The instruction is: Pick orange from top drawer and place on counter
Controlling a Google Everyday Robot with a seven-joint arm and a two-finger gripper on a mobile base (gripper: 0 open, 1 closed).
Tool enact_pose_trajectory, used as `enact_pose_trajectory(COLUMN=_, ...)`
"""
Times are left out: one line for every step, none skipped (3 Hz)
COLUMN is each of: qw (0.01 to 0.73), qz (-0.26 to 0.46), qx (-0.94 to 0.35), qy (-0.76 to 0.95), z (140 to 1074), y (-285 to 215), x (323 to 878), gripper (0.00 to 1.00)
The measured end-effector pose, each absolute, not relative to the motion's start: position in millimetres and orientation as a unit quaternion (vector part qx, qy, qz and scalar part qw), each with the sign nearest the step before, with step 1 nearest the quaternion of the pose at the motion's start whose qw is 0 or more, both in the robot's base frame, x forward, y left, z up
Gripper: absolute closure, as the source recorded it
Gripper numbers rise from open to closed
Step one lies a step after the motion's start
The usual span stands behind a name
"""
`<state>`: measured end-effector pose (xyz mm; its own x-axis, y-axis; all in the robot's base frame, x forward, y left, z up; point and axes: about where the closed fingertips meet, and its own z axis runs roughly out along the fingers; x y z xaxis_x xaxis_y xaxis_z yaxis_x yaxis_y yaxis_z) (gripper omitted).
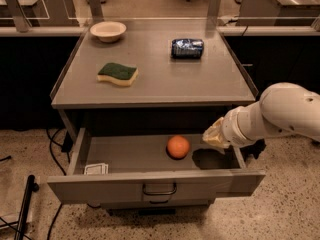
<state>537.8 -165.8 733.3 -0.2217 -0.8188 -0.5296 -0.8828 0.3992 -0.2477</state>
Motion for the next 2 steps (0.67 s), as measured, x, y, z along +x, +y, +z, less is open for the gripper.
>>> enact_pose_trajectory(qw=0.312, qz=0.065, qx=-0.543, qy=0.777, z=717.2, y=-154.6, x=546.5, gripper=0.59)
enact_pose_trajectory(qw=0.315, qz=0.078, qx=-0.544, qy=0.774, z=704.8, y=-143.6, x=552.9, gripper=0.34)
